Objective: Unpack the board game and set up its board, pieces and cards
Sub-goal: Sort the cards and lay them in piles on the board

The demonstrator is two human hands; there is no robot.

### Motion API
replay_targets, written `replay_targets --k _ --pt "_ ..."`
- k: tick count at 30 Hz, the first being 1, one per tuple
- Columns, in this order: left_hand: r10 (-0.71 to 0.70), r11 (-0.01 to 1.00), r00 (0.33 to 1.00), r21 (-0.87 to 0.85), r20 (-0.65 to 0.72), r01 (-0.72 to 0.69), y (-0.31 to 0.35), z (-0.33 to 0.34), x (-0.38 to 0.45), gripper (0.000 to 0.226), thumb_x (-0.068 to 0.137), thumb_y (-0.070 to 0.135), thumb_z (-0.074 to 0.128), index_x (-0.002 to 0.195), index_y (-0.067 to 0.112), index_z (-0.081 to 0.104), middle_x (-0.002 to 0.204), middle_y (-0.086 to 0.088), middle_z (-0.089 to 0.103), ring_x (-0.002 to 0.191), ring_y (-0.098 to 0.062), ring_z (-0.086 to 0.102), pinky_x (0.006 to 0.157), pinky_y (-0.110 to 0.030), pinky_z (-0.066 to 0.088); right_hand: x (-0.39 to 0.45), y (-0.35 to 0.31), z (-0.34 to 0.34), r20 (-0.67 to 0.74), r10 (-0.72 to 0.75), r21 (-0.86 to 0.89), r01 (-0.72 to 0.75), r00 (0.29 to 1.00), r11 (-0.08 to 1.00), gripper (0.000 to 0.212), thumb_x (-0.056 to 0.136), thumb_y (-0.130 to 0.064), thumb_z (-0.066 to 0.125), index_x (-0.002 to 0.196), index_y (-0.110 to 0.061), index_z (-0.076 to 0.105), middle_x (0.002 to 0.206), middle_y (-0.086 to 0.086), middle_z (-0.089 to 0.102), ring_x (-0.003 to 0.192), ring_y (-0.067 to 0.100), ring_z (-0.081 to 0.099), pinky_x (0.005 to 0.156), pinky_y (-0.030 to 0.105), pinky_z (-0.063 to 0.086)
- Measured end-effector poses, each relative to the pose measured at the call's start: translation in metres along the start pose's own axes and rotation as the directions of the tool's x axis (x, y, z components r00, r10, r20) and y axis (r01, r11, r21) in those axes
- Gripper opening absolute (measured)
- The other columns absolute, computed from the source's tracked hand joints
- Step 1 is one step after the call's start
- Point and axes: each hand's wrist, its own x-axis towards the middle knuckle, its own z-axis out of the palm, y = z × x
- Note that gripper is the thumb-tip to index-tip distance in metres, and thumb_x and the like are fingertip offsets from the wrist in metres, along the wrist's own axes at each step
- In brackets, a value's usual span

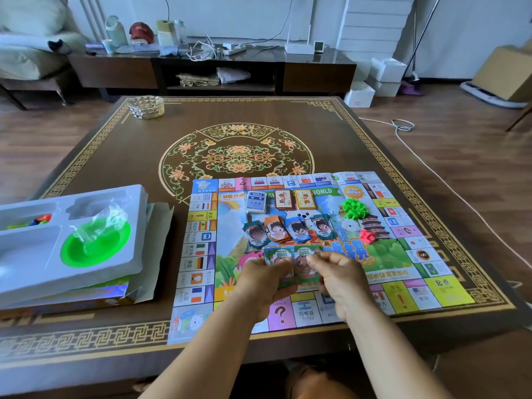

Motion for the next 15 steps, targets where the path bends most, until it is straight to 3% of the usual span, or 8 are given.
replay_targets --k 7,12,15 --pt "-0.036 0.999 0.999 -0.034 -0.009 0.036 0.003 0.003 0.008 0.012 0.093 0.002 0.048 0.089 -0.004 0.059 0.084 -0.019 0.067 0.077 -0.028 0.069 0.055 -0.026 0.055 0.038 -0.001 -0.013 -0.092 -0.161 -0.437 0.106 0.983 0.893 0.013 0.082 -0.023 0.07 0.072 -0.019 0.063 0.074 -0.002 0.066 0.071 0.018 0.062 0.065 0.027 0.048" --pt "-0.038 0.998 0.999 -0.056 0.008 0.039 0.004 0.005 0.006 0.015 0.094 0.0 0.047 0.103 -0.007 0.057 0.088 -0.02 0.066 0.073 -0.025 0.068 0.051 -0.023 0.055 0.047 0.008 -0.004 -0.115 -0.198 -0.625 0.084 0.973 0.776 0.015 0.084 -0.025 0.068 0.071 -0.021 0.059 0.075 -0.007 0.063 0.072 0.017 0.059 0.06 0.024 0.039" --pt "-0.028 0.998 0.999 -0.06 0.017 0.029 0.004 0.005 0.007 0.009 0.094 -0.001 0.049 0.099 -0.005 0.056 0.087 -0.018 0.066 0.072 -0.025 0.068 0.059 -0.026 0.059 0.047 0.015 -0.003 -0.14 -0.275 -0.706 0.099 0.951 0.701 0.016 0.081 -0.029 0.071 0.07 -0.022 0.061 0.08 -0.005 0.067 0.077 0.02 0.061 0.063 0.029 0.049"
